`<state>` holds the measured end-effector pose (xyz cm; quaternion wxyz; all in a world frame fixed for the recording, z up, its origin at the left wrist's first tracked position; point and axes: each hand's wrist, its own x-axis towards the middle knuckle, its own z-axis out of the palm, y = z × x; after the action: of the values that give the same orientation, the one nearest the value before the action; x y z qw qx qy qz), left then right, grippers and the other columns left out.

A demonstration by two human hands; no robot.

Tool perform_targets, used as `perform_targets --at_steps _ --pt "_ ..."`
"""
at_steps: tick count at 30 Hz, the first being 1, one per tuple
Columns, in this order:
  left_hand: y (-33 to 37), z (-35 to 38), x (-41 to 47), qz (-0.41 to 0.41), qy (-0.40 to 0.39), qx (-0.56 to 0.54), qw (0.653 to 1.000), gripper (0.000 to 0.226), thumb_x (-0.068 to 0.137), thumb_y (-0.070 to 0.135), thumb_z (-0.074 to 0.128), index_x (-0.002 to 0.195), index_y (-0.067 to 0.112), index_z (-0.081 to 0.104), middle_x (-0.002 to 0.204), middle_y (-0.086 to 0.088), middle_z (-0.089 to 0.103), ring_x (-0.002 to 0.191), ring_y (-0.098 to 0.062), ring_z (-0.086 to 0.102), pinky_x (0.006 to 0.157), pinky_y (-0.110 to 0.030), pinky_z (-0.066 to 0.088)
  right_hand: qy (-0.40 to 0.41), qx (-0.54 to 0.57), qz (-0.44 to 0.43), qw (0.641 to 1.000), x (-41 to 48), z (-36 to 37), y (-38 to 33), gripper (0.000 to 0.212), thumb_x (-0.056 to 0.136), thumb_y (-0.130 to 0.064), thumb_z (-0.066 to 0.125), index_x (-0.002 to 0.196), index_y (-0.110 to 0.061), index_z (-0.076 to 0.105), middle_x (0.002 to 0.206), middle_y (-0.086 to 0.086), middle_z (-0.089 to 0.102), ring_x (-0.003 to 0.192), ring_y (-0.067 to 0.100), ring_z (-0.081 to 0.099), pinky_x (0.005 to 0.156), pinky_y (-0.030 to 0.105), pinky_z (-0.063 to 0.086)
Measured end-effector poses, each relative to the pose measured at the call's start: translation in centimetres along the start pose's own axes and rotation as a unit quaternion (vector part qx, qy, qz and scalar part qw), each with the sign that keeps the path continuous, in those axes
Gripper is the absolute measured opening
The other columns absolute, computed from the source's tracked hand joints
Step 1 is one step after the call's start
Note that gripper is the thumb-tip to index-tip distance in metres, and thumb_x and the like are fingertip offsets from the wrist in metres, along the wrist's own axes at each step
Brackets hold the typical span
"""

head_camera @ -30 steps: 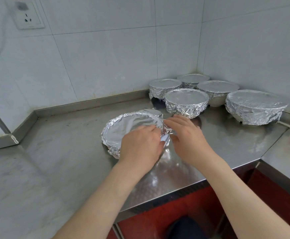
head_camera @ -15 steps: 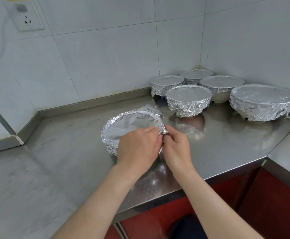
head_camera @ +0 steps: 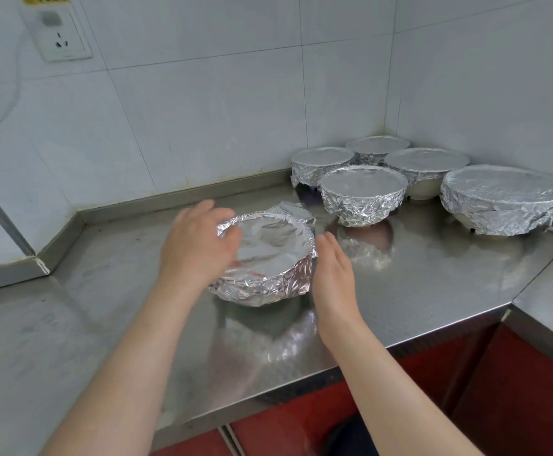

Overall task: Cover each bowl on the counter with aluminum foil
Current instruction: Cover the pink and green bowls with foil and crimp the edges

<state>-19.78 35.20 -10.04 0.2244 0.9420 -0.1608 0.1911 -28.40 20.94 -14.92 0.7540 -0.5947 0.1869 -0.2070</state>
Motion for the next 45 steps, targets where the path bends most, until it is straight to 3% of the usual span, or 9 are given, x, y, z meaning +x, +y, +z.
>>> perform_targets --at_steps 2,5,10,13,18,22,26,34,45 --pt "-1.3 0.1 0.9 -0.063 -0.097 -0.096 0.989 0.04 0.088 0.032 0.058 0.128 0.026 0.059 0.137 -0.003 0.053 0.118 -0.019 0.058 0.103 -0.032 0.038 0.001 -0.001 0.006 1.0 0.2 0.9 0.2 0.053 0.101 -0.037 0.039 0.152 -0.024 0.029 0.158 -0.011 0.025 0.144 0.008 0.023 0.12 0.038 0.019" --pt "-1.6 1.0 0.7 -0.114 -0.152 -0.244 0.951 0.032 0.09 0.026 0.057 0.121 0.023 0.059 0.082 -0.003 0.073 0.076 -0.019 0.071 0.091 -0.041 0.053 0.008 0.03 0.014 0.999 0.3 2.2 0.5 0.053 0.101 -0.034 0.04 0.151 -0.026 0.029 0.155 -0.013 0.029 0.142 0.008 0.028 0.118 0.037 0.023" --pt "-0.8 2.1 0.2 -0.061 -0.152 -0.25 0.954 0.014 0.084 0.03 0.05 0.084 0.018 0.058 0.051 0.005 0.058 0.069 -0.023 0.064 0.081 -0.052 0.055 0.089 0.048 0.004 0.995 0.3 2.4 0.6 0.052 0.099 -0.034 0.039 0.149 -0.026 0.033 0.152 -0.01 0.035 0.139 0.012 0.033 0.116 0.041 0.027" --pt "-0.1 3.1 -0.1 -0.025 -0.135 -0.227 0.964 0.018 0.086 0.03 0.049 0.077 0.015 0.056 0.066 0.002 0.058 0.078 -0.028 0.065 0.083 -0.051 0.054 0.126 0.07 -0.003 0.99 -0.1 1.6 0.8 0.062 0.09 -0.048 0.038 0.148 -0.03 0.033 0.151 -0.013 0.034 0.138 0.017 0.036 0.111 0.053 0.033" --pt "0.4 2.6 -0.6 -0.04 -0.169 -0.249 0.953 0.02 0.081 0.034 0.051 0.086 0.017 0.061 0.076 -0.002 0.065 0.078 -0.023 0.062 0.09 -0.051 0.052 0.112 0.076 0.001 0.991 -1.1 0.6 0.8 0.049 0.102 -0.037 0.036 0.149 -0.026 0.032 0.154 -0.01 0.032 0.14 0.011 0.03 0.117 0.04 0.026" --pt "0.7 1.1 -1.6 -0.013 -0.144 -0.246 0.959 0.036 0.082 0.043 0.061 0.115 0.031 0.067 0.141 0.003 0.051 0.13 -0.009 0.046 0.111 -0.022 0.028 0.072 0.066 0.009 0.995 -1.4 -0.2 0.1 0.049 0.102 -0.035 0.038 0.15 -0.029 0.029 0.155 -0.013 0.03 0.141 0.009 0.029 0.117 0.036 0.025" --pt "0.8 0.3 -5.7 0.146 0.002 -0.153 0.977 0.022 0.088 0.039 0.063 0.104 0.028 0.075 0.128 0.011 0.06 0.113 0.009 0.048 0.093 0.0 0.03 0.039 -0.028 -0.094 0.994 -2.0 -1.8 0.1 0.051 0.101 -0.027 0.041 0.15 -0.032 0.028 0.154 -0.015 0.029 0.137 0.0 0.028 0.114 0.028 0.023" --pt "-0.2 1.8 -8.8 0.215 0.052 -0.171 0.96 0.028 0.077 0.042 0.072 0.094 0.02 0.078 0.093 0.011 0.07 0.089 -0.009 0.061 0.08 -0.027 0.049 -0.149 -0.456 -0.432 0.764 0.3 -7.4 -0.9 0.032 0.082 -0.055 0.055 0.103 -0.038 0.073 0.121 -0.02 0.061 0.129 0.005 0.04 0.098 0.038 0.027" --pt "-2.8 -0.6 -7.0 0.154 -0.015 -0.231 0.961 0.02 0.065 0.01 0.084 0.085 0.015 0.079 0.088 0.011 0.074 0.095 0.004 0.066 0.093 -0.013 0.045 -0.109 -0.43 -0.51 0.736 -1.3 -3.0 -0.3 0.008 0.071 -0.034 0.072 0.071 -0.026 0.074 0.093 -0.012 0.065 0.107 0.011 0.049 0.086 0.037 0.027"
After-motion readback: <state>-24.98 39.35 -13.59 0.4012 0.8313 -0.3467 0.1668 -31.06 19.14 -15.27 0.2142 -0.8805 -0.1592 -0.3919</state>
